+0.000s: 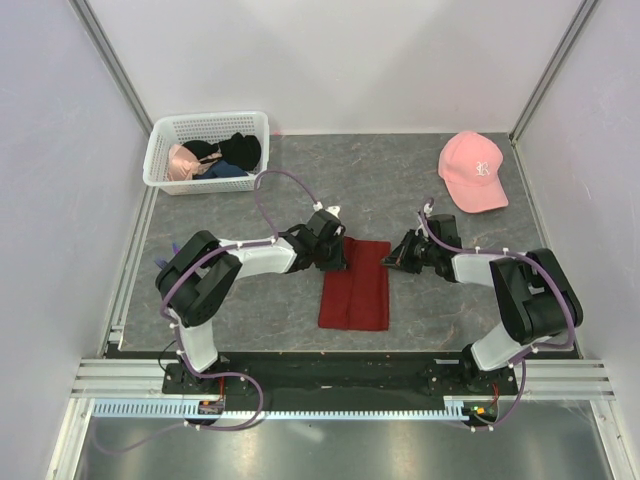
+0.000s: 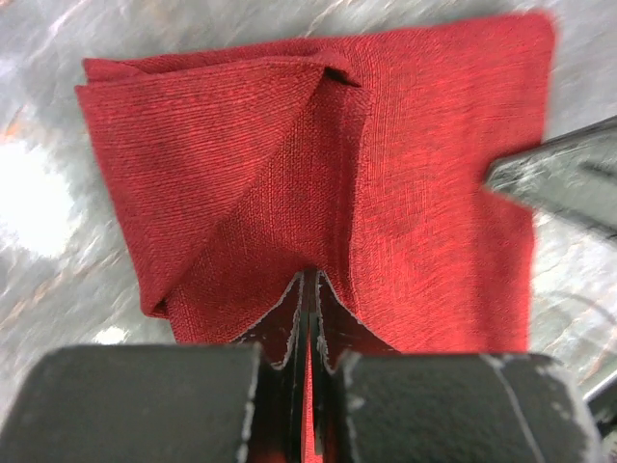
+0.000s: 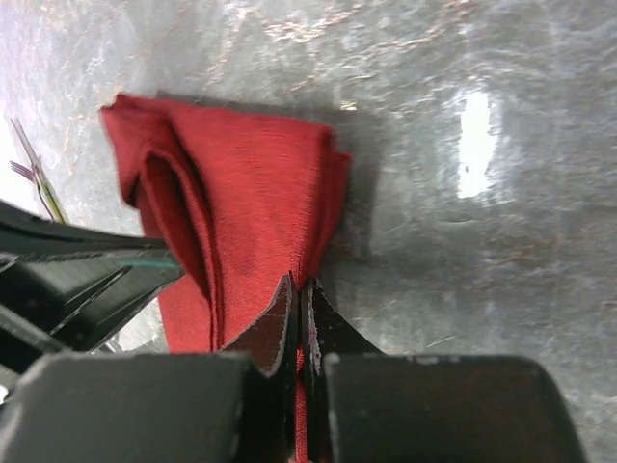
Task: Fold the napkin into a case and place the utensils inside
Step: Pick up the 2/3-rectangle-folded napkin at the center of the board, then fold the 2/3-rectangle-folded napkin at the center of the board.
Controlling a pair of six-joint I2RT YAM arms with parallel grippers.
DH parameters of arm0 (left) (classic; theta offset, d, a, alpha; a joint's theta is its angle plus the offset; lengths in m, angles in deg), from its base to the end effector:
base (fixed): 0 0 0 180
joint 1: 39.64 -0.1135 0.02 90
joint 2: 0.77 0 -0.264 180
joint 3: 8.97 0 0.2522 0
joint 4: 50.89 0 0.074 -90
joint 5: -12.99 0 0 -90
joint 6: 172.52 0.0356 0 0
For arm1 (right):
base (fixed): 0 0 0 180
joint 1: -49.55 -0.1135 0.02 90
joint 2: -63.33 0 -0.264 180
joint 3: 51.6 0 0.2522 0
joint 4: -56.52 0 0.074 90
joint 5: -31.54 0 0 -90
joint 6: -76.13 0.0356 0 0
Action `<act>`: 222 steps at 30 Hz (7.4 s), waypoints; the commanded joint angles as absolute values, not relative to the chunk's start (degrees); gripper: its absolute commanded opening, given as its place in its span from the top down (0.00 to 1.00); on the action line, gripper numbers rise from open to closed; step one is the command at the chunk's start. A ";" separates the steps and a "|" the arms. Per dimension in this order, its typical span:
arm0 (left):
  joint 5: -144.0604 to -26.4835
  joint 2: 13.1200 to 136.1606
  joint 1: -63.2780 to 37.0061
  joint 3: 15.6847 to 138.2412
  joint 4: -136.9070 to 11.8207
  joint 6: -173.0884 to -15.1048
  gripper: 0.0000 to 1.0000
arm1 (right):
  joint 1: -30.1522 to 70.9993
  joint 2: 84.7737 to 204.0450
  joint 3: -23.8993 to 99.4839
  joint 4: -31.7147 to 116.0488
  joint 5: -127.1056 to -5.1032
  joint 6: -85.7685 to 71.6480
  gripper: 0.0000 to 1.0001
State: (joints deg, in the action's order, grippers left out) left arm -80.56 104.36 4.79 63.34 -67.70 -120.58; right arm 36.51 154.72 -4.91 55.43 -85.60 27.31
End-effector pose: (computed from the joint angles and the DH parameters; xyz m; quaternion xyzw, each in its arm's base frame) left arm 0.2640 -0.2618 0.1482 0.0628 0.9361 -0.2492 0.2402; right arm 0.2685 0.0789 0.1243 0.1333 0.8951 0.3602 0.2265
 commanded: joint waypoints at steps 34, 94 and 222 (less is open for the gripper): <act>-86.50 102.25 5.63 56.30 -54.89 -127.96 0.92 | 21.42 148.93 -6.64 67.29 -66.46 61.18 1.00; -82.81 96.62 5.63 46.02 -52.87 -125.85 0.98 | 9.65 159.48 1.97 61.22 -52.84 70.76 1.00; -90.19 85.18 -11.42 49.61 -62.00 -120.58 0.63 | 9.03 165.90 27.99 37.32 -56.97 15.04 0.87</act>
